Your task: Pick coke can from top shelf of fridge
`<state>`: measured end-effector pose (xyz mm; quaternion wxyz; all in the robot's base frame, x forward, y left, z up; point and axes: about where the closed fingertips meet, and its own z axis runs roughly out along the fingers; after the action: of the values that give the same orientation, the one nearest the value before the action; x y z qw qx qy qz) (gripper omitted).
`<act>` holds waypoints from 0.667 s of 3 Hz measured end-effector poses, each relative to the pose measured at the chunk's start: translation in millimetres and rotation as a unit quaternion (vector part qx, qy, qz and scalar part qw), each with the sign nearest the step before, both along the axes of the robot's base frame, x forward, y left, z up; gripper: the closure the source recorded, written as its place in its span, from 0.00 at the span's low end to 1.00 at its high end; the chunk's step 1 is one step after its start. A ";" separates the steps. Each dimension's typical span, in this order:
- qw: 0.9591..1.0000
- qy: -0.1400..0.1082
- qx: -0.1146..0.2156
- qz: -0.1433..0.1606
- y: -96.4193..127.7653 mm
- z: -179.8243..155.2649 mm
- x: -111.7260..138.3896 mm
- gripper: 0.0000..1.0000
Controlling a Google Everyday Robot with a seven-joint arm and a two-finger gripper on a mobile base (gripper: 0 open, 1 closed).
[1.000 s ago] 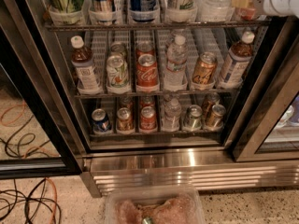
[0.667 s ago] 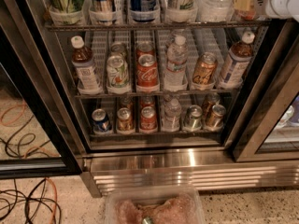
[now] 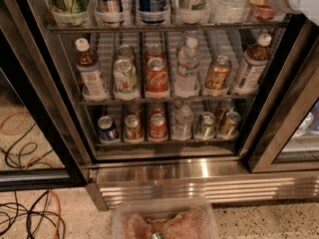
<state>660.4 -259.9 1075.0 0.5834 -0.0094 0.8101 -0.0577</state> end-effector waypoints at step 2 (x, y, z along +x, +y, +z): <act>1.000 -0.016 -0.006 -0.009 -6.9 3.8 17.2 0.42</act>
Offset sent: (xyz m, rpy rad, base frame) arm 0.0278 -0.0153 -0.0025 -0.0135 -0.0322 -0.0419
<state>677.6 -266.8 1078.8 0.5953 -0.0043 0.8006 -0.0680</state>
